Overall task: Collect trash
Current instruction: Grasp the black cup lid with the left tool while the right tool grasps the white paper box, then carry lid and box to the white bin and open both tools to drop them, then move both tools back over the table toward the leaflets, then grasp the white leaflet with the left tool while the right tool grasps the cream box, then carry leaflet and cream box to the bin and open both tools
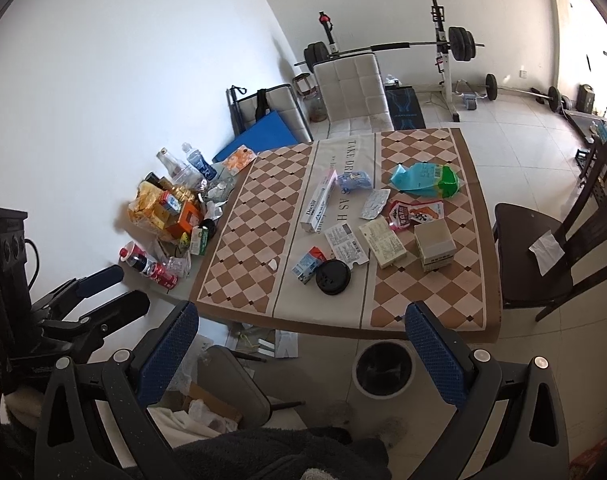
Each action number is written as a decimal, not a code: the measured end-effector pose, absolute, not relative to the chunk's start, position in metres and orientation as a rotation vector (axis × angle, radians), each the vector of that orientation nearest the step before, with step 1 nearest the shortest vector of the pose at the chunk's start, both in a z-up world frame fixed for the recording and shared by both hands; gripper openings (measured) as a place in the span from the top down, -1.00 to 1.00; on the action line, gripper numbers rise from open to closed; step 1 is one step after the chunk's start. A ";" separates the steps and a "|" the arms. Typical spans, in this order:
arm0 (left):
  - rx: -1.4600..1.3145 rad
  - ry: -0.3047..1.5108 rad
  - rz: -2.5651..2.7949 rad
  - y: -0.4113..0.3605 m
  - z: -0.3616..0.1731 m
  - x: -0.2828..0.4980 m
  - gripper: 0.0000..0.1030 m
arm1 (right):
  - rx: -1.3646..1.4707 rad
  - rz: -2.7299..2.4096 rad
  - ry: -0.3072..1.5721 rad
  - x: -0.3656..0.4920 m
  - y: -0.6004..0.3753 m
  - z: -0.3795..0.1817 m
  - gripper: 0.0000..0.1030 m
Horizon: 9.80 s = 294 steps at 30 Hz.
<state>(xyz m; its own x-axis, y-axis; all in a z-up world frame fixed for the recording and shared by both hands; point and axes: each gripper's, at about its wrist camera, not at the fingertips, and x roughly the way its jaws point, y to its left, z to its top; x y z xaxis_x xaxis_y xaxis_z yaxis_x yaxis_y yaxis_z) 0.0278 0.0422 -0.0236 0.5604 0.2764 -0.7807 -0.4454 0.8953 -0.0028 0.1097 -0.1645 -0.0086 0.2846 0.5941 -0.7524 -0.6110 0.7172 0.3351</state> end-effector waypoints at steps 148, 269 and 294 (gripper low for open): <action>-0.678 1.268 0.793 -0.074 -0.343 -0.001 -0.87 | -0.478 0.764 1.398 0.168 -0.228 -0.364 -1.00; -0.583 1.234 0.794 -0.021 -0.313 0.170 -0.37 | -0.342 0.917 1.456 0.378 -0.114 -0.340 0.62; -1.043 1.405 0.603 -0.014 -0.652 0.059 -0.37 | -0.431 0.752 1.767 0.181 -0.202 -0.679 0.63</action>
<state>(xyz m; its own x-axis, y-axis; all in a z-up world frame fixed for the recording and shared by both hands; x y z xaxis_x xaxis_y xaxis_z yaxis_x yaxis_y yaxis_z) 0.0585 -0.0139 -0.6516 0.1287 -0.2328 -0.9640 -0.8591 0.4593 -0.2256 0.1813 -0.2019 -0.6786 -0.3203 0.0796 -0.9440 -0.6251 0.7310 0.2737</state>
